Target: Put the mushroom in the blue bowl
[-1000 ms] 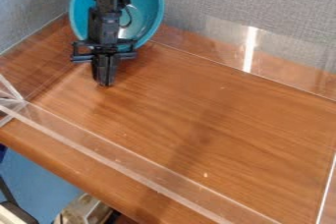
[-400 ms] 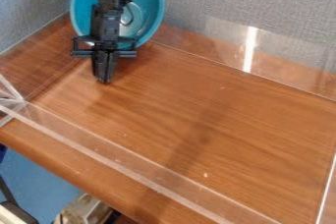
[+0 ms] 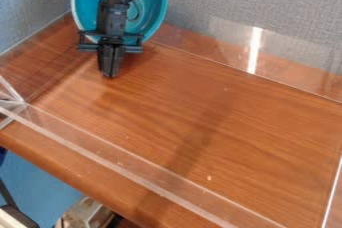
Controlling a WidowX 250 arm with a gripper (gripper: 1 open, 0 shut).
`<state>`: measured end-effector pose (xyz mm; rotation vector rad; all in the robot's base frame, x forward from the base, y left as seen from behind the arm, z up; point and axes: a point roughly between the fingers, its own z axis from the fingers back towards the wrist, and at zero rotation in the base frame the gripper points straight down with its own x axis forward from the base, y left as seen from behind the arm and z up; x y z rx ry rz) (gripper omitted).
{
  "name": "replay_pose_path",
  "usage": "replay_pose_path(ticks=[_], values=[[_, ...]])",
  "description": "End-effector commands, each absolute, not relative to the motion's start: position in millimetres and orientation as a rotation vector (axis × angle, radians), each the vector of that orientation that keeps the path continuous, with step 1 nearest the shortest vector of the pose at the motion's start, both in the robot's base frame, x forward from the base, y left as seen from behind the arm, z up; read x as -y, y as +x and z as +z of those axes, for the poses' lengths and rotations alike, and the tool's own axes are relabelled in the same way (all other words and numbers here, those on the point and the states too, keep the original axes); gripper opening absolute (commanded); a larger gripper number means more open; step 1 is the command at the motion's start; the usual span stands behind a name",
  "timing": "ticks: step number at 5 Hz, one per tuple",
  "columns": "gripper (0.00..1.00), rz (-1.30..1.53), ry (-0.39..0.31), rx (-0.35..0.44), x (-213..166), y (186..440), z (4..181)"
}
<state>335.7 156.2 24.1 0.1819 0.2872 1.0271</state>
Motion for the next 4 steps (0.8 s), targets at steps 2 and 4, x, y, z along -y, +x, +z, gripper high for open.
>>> replay_pose_path(ticks=[2, 4], values=[[0.00, 1.279, 0.155, -0.290, -176.1, 341.9, 45.1], [0.00, 1.184, 0.179, -0.300, -178.6, 352.3, 40.0]])
